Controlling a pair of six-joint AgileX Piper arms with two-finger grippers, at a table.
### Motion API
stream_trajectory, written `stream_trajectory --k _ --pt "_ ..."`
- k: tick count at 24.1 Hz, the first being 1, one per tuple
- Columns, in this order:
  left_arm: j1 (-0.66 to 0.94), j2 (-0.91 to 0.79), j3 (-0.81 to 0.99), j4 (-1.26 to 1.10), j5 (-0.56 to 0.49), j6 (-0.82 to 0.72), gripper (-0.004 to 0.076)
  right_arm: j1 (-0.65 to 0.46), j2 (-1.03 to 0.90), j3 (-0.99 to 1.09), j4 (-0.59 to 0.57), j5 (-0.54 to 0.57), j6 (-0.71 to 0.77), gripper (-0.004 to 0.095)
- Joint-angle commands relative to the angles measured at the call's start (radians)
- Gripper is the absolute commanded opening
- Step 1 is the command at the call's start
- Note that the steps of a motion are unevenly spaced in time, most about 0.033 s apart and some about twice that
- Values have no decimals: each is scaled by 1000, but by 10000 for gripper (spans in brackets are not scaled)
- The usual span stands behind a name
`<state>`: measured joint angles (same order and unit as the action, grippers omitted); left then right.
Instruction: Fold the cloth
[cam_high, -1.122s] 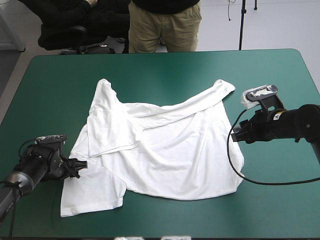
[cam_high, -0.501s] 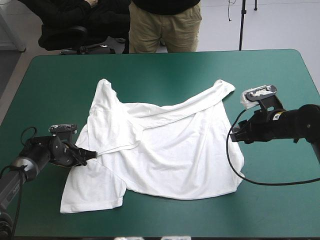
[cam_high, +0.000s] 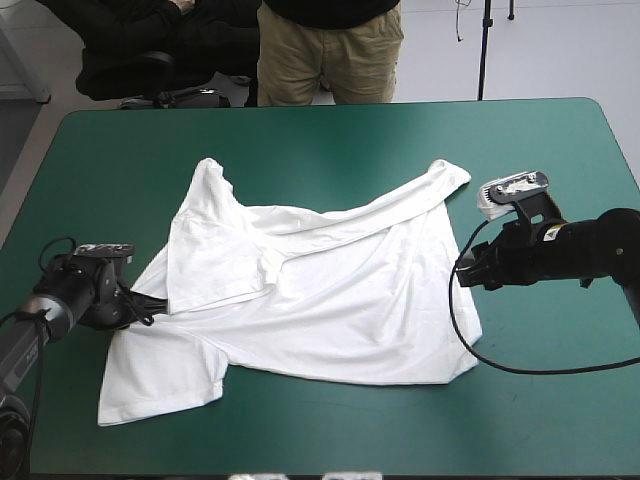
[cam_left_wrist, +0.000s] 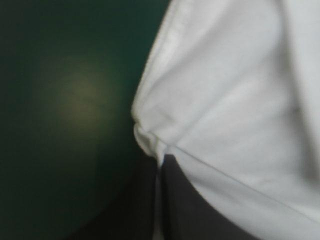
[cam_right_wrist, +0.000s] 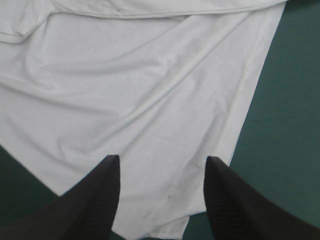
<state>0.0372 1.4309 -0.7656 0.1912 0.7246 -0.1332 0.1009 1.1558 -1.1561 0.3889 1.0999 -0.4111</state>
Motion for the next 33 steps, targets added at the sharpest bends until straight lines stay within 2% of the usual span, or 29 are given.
stream_trajectory --k 1,4,6,9,12,14,18,23,25,27,28,31,33 --pt "117 -12 -95 114 68 -30 -13 -7 -24 -26 37 -28 -25 482" --pt "225 15 -208 114 -3 -21 -13 -7 -24 -26 41 -34 -25 479" --pt "304 97 -360 112 -59 -19 -14 -7 -24 -26 46 -32 -36 457" --pt "354 243 -550 118 -80 -19 -14 -7 -24 -26 46 -34 -36 455" --pt "386 420 -770 226 -90 -19 -14 -7 -24 -26 39 -49 -36 455" --pt "398 515 -908 252 -64 -19 -14 -7 -24 -26 35 -49 -36 455" --pt "398 602 -1032 247 -15 -19 -14 -7 -24 -26 35 -49 -36 456" --pt "398 617 -1047 200 -5 -3 0 -7 -24 -26 35 -45 -36 458" --pt "398 615 -1047 180 7 27 74 -7 -27 -26 35 -34 -36 459" --pt "398 601 -1051 166 34 47 193 -7 -31 -26 35 -27 -36 459" --pt "398 589 -1058 155 57 67 291 -7 -36 -26 35 -27 -36 459" --pt "400 540 -1074 118 90 84 495 -7 -52 -26 31 -25 -43 459" --pt "400 491 -1075 43 87 110 530 -7 -68 -28 19 -27 -43 459"
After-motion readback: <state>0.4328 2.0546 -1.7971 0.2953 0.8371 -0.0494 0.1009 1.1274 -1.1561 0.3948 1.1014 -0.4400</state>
